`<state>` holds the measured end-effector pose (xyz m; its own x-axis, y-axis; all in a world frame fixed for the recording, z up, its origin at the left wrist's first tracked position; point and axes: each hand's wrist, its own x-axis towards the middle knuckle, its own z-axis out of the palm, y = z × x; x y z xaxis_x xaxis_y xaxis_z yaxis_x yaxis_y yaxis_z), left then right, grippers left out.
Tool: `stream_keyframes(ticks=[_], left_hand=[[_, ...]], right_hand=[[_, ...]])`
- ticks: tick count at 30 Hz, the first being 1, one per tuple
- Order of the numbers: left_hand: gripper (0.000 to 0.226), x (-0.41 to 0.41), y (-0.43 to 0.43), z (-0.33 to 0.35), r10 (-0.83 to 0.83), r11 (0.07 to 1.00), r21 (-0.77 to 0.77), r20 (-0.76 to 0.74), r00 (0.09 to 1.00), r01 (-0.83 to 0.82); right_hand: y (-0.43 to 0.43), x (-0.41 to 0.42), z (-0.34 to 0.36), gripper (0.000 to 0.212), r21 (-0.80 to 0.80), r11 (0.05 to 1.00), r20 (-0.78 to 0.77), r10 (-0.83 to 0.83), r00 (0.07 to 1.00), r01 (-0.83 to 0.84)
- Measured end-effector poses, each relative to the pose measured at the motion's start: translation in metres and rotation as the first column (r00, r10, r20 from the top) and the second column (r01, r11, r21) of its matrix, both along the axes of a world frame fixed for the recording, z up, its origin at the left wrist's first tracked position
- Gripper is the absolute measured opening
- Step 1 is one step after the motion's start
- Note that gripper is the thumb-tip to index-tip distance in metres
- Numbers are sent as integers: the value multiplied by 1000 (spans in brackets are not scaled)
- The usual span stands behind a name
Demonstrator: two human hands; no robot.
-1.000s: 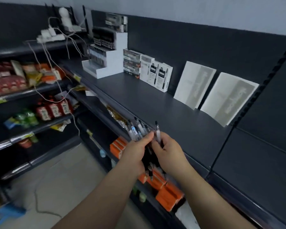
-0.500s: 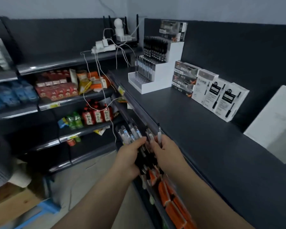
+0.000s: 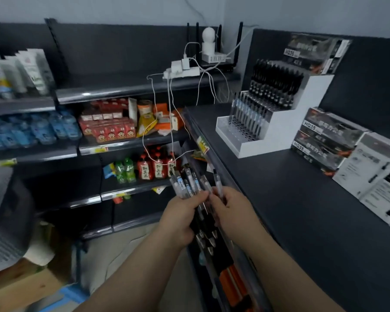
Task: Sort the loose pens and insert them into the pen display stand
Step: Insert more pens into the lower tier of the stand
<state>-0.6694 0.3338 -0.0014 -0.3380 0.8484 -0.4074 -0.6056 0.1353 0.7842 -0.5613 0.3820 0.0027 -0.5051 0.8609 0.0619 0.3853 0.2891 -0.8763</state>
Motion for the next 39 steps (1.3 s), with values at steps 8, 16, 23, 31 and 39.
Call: stream_keyframes(ticks=[8, 16, 23, 31, 39], left_hand=[[15, -104, 94, -5, -152, 988, 8, 8, 988, 152], [13, -158, 178, -8, -252, 967, -43, -20, 968, 251], [15, -156, 236, 6, -261, 965, -53, -61, 963, 258], [12, -159, 277, 12, -284, 959, -21, -51, 958, 283], [17, -169, 342, 8, -457, 889, -36, -74, 886, 456]], right_hand=[[82, -101, -1, 30, 162, 986, 297, -79, 952, 31], [138, -122, 11, 25, 96, 926, 177, -377, 909, 365], [192, -113, 23, 23, 29, 869, -1, -494, 869, 494], [224, -107, 27, 20, 29, 820, -73, -569, 819, 572], [253, -108, 41, 11, 84, 689, -89, -714, 694, 720]])
